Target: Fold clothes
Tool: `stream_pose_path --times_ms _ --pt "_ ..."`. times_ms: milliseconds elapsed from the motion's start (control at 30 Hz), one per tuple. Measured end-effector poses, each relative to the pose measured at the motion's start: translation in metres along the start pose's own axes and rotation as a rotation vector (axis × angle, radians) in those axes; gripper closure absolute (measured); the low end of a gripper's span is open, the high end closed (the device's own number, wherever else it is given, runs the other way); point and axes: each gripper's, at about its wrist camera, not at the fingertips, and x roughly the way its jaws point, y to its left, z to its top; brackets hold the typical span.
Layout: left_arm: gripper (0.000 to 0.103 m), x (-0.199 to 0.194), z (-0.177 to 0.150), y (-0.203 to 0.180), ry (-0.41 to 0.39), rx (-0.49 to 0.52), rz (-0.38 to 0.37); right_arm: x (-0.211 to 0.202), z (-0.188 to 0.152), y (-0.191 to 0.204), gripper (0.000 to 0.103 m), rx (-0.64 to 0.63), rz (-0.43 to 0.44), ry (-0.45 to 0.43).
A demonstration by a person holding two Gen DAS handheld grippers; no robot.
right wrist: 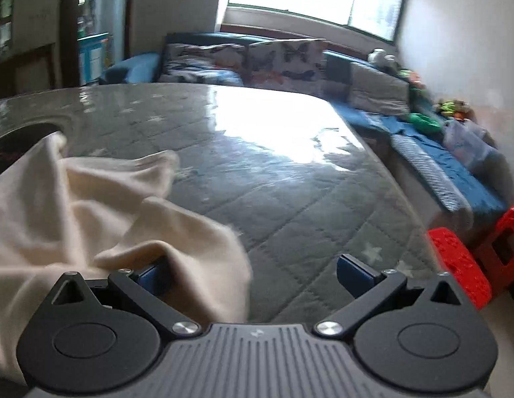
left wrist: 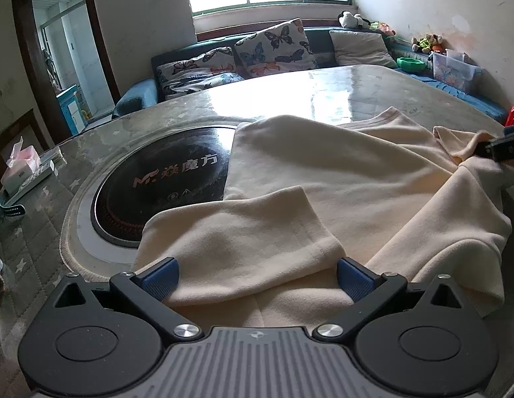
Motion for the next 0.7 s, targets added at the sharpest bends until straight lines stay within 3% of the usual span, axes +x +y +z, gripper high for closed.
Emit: stream_pose_path --times_ms 167,400,633,700 --pt "0.000 0.001 0.001 0.002 0.003 -0.006 -0.005 -0.008 0.003 -0.032 0.000 0.077 -0.175 -0.055" --pt "0.000 -0.005 0.004 0.004 -0.009 -0.023 0.002 -0.023 -0.011 -0.094 0.000 0.204 -0.274 -0.045" --pt "0.002 -0.013 0.013 0.002 -0.046 -0.014 -0.003 -0.022 -0.020 -0.084 0.000 0.200 -0.139 -0.032" --pt "0.009 -0.013 0.013 0.001 -0.048 -0.003 -0.020 -0.014 -0.022 -0.075 0.000 0.176 -0.113 -0.006"
